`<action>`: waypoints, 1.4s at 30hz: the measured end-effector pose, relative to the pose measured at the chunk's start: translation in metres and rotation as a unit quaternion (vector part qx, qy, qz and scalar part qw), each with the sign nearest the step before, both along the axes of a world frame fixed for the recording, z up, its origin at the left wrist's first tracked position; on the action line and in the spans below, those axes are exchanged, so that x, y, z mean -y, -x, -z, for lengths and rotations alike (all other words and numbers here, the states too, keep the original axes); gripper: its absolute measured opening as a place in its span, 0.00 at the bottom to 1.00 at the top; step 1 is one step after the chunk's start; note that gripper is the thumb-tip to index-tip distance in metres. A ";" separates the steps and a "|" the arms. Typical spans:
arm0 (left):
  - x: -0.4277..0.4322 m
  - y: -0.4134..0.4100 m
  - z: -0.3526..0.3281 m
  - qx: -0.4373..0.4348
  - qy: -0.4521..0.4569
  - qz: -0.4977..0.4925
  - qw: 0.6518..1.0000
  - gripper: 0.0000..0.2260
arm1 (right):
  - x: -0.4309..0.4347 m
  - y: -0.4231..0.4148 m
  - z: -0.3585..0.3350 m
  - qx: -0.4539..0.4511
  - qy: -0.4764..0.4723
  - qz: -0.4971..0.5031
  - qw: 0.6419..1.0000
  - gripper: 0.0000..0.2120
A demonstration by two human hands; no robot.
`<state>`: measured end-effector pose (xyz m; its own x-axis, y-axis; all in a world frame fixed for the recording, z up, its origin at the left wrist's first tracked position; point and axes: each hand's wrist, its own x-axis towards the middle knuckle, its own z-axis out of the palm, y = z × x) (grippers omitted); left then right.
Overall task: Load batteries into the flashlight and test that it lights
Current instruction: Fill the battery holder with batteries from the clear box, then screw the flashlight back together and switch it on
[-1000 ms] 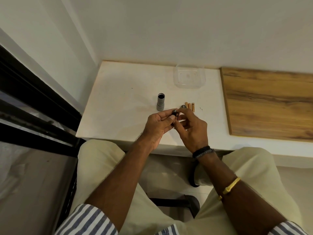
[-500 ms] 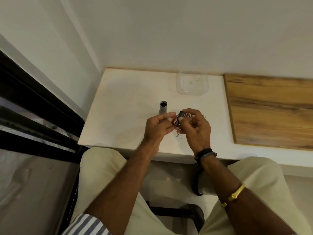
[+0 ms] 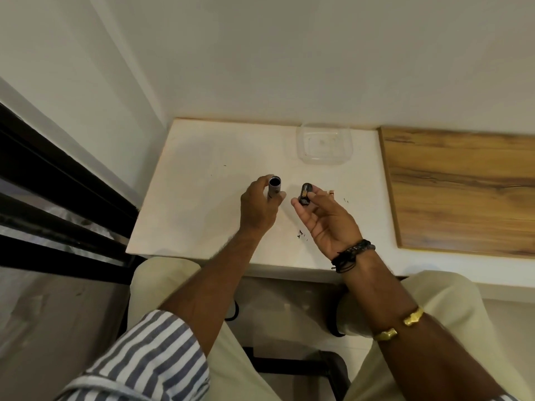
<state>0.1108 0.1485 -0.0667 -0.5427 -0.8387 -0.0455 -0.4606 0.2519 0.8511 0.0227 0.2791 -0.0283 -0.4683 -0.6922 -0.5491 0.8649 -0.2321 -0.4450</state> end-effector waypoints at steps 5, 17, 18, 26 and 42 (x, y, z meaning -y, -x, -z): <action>-0.008 -0.002 0.002 -0.025 0.060 0.022 0.998 0.09 | -0.009 0.005 0.006 -0.118 -0.068 -0.008 0.991 0.08; -0.038 -0.033 -0.006 0.064 0.152 0.093 0.982 0.16 | -0.027 0.004 -0.005 -0.423 -0.150 0.010 0.894 0.14; -0.038 -0.035 -0.007 0.068 0.152 0.093 0.982 0.16 | -0.028 0.003 -0.007 -0.443 -0.155 0.011 0.883 0.14; -0.043 -0.041 -0.008 0.077 0.159 0.099 0.979 0.19 | -0.031 -0.003 -0.005 -0.576 -0.185 -0.055 0.794 0.13; -0.050 -0.041 -0.009 0.111 0.161 0.117 0.974 0.22 | -0.029 -0.018 0.010 -0.612 -0.237 0.085 0.750 0.10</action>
<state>0.1516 0.1981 -0.0577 -0.7278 -0.6831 0.0608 -0.5221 0.6093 0.5968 0.0404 0.3080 -0.0387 -0.8816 -0.4283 0.1985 -0.2827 0.1424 -0.9486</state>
